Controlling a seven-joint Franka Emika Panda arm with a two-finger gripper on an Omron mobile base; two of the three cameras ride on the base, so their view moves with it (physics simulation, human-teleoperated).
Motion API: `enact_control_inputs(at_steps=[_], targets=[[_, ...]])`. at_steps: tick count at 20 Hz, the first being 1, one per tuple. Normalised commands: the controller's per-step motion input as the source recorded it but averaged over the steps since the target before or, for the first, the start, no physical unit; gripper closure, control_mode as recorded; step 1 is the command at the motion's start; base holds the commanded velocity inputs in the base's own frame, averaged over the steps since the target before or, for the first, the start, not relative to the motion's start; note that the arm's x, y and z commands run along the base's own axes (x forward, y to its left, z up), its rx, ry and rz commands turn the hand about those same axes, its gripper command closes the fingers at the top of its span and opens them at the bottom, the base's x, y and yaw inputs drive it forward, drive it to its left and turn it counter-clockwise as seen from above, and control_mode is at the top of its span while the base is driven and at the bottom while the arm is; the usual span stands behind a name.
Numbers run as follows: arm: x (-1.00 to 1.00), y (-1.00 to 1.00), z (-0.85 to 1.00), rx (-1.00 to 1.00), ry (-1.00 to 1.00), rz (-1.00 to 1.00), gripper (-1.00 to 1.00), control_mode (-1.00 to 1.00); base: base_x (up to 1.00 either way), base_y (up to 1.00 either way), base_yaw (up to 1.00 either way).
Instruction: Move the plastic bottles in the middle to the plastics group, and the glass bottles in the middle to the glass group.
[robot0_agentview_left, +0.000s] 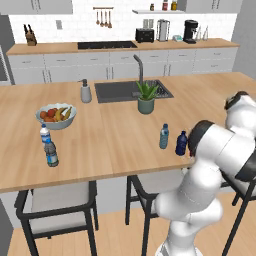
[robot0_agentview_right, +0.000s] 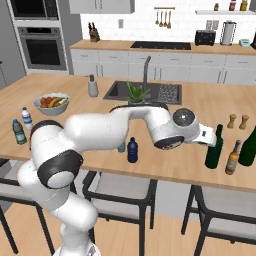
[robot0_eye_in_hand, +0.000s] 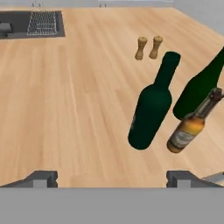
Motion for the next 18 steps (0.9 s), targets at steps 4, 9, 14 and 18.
enact_control_inputs(at_steps=[4, 9, 14, 18], targets=[[0.00, 1.00, 0.35, -0.01, 0.27, 0.00, -1.00, -1.00, 0.00, 0.00, 0.00], [0.09, 1.00, 0.39, 0.03, 0.25, 0.00, -1.00, -1.00, 0.00, 0.00, 0.00], [0.02, 0.97, 0.21, 0.09, 0.33, 0.12, -1.00, -1.00, 0.00, 0.00, 0.00], [0.00, 0.60, -0.14, 0.20, 0.19, 0.30, -1.00, -1.00, 0.00, 0.00, 0.00]])
